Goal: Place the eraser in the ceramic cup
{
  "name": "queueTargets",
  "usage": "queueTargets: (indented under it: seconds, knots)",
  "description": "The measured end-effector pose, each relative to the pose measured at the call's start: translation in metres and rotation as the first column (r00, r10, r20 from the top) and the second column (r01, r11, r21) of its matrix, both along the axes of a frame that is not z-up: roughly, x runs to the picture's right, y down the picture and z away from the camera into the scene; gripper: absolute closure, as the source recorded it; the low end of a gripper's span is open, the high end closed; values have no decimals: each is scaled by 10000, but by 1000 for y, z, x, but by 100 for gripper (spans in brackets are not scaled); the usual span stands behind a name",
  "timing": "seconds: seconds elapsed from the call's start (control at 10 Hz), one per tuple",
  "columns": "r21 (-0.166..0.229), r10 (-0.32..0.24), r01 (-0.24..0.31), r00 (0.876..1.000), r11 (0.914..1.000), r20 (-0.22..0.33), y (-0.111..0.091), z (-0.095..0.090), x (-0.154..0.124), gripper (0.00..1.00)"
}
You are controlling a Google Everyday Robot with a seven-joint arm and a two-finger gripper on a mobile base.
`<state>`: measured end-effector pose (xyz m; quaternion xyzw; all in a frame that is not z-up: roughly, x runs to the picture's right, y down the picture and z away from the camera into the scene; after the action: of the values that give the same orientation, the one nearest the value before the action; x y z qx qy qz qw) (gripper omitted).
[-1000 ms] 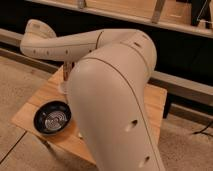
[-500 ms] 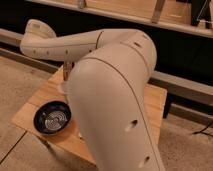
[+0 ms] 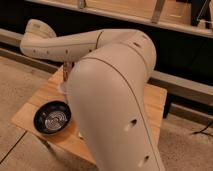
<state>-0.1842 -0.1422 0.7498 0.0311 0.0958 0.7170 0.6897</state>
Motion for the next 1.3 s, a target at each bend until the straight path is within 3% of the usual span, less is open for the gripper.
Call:
queueTargets:
  seconds: [0.2,0.3,0.5,0.7,1.0,1.3]
  knots:
    - [-1240,-416,403,9991,9915,-78,27,10,4,100]
    - [-1830,-589,564,9982,9815,-86,36,15,6,100]
    - [-2252,-635,593,9979,9725,-114,35,21,5,100]
    - [-2097,-517,493,9986,9765,-61,16,20,-8,100]
    - [-1487,-605,646,9976,9868,322,-10,6,-50,100]
    - [-1435,-551,546,9985,9881,10,-7,16,-41,100]
